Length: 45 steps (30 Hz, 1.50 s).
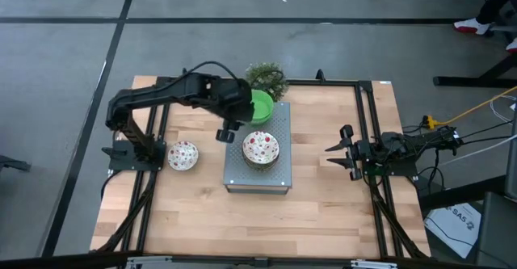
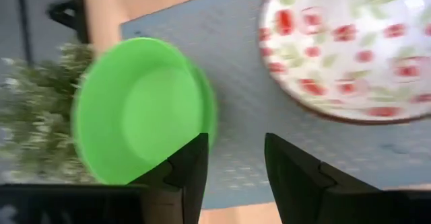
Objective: Pick & Place Mini bowls
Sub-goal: Stack the red patterned bowl on the red patterned bowl on the shelf
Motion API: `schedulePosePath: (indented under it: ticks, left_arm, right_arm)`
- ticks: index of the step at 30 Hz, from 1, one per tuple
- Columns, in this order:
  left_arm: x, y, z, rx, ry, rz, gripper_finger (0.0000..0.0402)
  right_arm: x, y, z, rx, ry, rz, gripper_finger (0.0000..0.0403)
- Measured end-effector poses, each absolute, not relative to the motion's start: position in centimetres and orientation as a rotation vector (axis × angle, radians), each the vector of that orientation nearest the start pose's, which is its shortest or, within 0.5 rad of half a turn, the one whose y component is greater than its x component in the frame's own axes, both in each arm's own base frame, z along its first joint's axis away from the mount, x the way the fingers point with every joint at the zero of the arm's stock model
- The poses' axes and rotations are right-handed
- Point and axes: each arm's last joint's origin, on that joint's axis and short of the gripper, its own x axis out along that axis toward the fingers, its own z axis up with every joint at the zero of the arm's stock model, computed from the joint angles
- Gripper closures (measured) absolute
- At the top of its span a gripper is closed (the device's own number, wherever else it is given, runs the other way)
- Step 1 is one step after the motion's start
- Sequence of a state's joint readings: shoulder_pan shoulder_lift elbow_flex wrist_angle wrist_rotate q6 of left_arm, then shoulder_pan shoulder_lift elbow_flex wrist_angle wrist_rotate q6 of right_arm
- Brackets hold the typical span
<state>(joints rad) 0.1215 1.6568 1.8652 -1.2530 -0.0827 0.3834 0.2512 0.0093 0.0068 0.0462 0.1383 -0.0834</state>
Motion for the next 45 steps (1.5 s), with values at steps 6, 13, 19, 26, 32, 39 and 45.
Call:
schedulePosePath:
  ticks: [6,13,19,26,32,39,45]
  left_arm:
    - [30.4,1.9,39.0,0.211,1.165,-0.077,0.0261]
    - [29.5,-1.4,38.8,0.161,1.241,-0.104,0.0261]
    - [28.5,-3.7,39.5,0.162,1.215,-0.104,0.0261]
    - [26.8,-4.2,40.8,0.142,1.165,0.006,0.0261]
    - [24.5,-4.5,41.9,0.107,1.144,0.113,0.0261]
    - [21.6,-5.2,38.9,0.019,1.168,0.176,0.0261]
    - [19.0,-5.2,34.5,-0.123,1.181,0.226,0.0261]
  right_arm:
    - [9.5,2.0,17.0,-0.075,-0.047,0.111,0.0256]
    - [9.5,2.0,17.0,-0.075,-0.048,0.111,0.0256]
    - [9.5,2.0,17.0,-0.075,-0.048,0.111,0.0256]
    - [9.5,2.0,16.9,-0.075,-0.047,0.111,0.0256]
    - [9.5,2.0,17.0,-0.075,-0.047,0.111,0.0256]
    - [9.5,2.0,17.0,-0.075,-0.047,0.111,0.0256]
    - [9.5,2.0,17.0,-0.075,-0.047,0.111,0.0256]
